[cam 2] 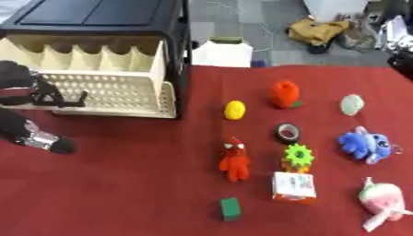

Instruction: Pick up objects from table and place into drawer.

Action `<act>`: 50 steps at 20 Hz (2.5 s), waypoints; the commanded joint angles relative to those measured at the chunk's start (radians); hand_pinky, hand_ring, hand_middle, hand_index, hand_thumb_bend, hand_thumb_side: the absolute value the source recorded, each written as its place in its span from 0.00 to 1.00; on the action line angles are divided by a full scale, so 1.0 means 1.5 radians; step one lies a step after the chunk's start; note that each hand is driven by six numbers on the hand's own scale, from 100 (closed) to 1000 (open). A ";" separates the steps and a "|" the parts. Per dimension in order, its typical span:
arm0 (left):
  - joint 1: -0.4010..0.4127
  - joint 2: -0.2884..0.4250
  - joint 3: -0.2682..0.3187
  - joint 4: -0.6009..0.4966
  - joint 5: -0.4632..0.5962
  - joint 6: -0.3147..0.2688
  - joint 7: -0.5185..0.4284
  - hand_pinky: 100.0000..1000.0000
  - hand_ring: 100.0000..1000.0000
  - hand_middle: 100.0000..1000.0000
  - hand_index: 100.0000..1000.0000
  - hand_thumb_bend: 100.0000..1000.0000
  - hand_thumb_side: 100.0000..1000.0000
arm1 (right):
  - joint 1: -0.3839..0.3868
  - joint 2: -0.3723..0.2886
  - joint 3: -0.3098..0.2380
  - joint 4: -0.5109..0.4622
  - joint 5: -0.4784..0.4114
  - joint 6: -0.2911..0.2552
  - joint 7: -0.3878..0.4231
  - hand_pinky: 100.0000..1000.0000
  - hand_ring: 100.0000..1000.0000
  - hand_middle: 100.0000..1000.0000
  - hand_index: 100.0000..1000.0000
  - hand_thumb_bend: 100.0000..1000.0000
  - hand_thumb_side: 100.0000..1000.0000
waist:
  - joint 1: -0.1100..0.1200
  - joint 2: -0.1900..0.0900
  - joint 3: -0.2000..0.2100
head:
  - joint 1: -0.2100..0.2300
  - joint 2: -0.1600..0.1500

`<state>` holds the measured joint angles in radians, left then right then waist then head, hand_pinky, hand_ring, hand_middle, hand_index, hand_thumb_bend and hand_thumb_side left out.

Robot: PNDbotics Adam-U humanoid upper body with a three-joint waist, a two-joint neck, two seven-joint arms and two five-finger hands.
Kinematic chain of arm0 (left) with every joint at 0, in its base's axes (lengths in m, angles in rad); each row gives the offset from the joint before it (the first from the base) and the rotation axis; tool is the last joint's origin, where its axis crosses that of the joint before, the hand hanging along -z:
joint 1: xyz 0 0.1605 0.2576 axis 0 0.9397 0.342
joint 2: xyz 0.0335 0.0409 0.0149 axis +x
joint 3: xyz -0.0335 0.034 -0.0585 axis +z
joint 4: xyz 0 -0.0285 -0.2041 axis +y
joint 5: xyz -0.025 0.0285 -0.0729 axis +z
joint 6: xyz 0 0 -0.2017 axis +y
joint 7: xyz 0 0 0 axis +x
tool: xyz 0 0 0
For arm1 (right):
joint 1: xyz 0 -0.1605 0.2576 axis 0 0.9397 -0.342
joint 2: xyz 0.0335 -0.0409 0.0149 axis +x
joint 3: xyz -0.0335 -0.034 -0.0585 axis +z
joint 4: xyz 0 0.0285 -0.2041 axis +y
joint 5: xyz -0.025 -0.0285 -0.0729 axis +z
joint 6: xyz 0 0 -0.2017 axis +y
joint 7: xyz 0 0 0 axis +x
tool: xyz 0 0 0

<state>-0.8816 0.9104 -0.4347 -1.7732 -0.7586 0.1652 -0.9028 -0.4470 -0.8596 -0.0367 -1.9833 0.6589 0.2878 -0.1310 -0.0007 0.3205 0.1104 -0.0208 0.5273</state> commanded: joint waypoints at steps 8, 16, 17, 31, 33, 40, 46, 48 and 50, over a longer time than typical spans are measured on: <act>0.007 0.043 0.008 -0.033 0.000 0.004 -0.003 0.00 0.00 0.00 0.77 0.85 1.00 | -0.006 -0.025 -0.006 -0.011 0.002 0.000 -0.004 0.67 0.76 0.74 0.80 0.00 1.00 | 0.000 -0.016 0.000 | 0.000 0.001; 0.011 0.046 0.010 -0.047 0.002 0.009 -0.003 0.00 0.00 0.00 0.76 0.84 1.00 | -0.007 -0.025 -0.006 -0.011 0.002 0.002 -0.004 0.67 0.76 0.74 0.80 0.00 1.00 | -0.002 -0.015 -0.001 | 0.001 0.001; 0.011 0.047 0.010 -0.049 0.003 0.010 -0.003 0.00 0.00 0.00 0.76 0.84 1.00 | -0.007 -0.025 -0.006 -0.011 0.002 0.002 -0.004 0.67 0.76 0.74 0.80 0.00 1.00 | -0.002 -0.015 0.000 | 0.001 0.001; 0.027 0.065 0.007 -0.070 -0.002 0.012 -0.003 0.00 0.00 0.00 0.80 0.82 1.00 | -0.009 -0.026 -0.005 -0.011 0.002 0.001 -0.004 0.67 0.76 0.74 0.80 0.00 1.00 | -0.005 -0.016 0.001 | 0.002 -0.002; 0.028 0.067 0.014 -0.074 -0.010 0.015 -0.003 0.00 0.00 0.00 0.82 0.81 1.00 | -0.009 -0.026 -0.005 -0.011 0.002 0.001 -0.003 0.67 0.76 0.74 0.80 0.00 1.00 | -0.005 -0.016 0.001 | 0.002 -0.002; 0.027 0.066 0.028 -0.094 -0.007 0.026 -0.003 0.00 0.00 0.00 0.93 0.79 1.00 | -0.008 -0.025 -0.004 -0.011 0.003 0.002 -0.003 0.68 0.76 0.74 0.80 0.00 1.00 | -0.006 -0.017 0.002 | 0.002 -0.002; 0.021 0.064 0.046 -0.122 0.004 0.047 0.002 0.00 0.00 0.00 0.96 0.77 1.00 | -0.006 -0.026 -0.005 -0.011 0.003 0.003 -0.003 0.68 0.76 0.74 0.80 0.00 1.00 | -0.006 -0.019 0.002 | 0.001 -0.001; 0.018 0.064 0.053 -0.133 0.009 0.051 0.003 0.00 0.00 0.00 0.94 0.77 1.00 | -0.005 -0.026 -0.005 -0.011 0.004 0.004 -0.004 0.68 0.76 0.74 0.80 0.00 1.00 | -0.006 -0.020 0.003 | 0.001 0.000; 0.017 0.066 0.060 -0.144 0.014 0.054 0.003 0.00 0.00 0.00 0.94 0.77 1.00 | -0.005 -0.026 -0.005 -0.011 0.004 0.004 -0.004 0.68 0.76 0.74 0.80 0.00 1.00 | -0.006 -0.021 0.003 | 0.001 0.001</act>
<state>-0.8365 0.9757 -0.3710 -1.9699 -0.7438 0.2331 -0.8931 -0.4476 -0.8596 -0.0361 -1.9833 0.6595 0.2918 -0.1341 -0.0096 0.3139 0.1144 -0.0193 0.5273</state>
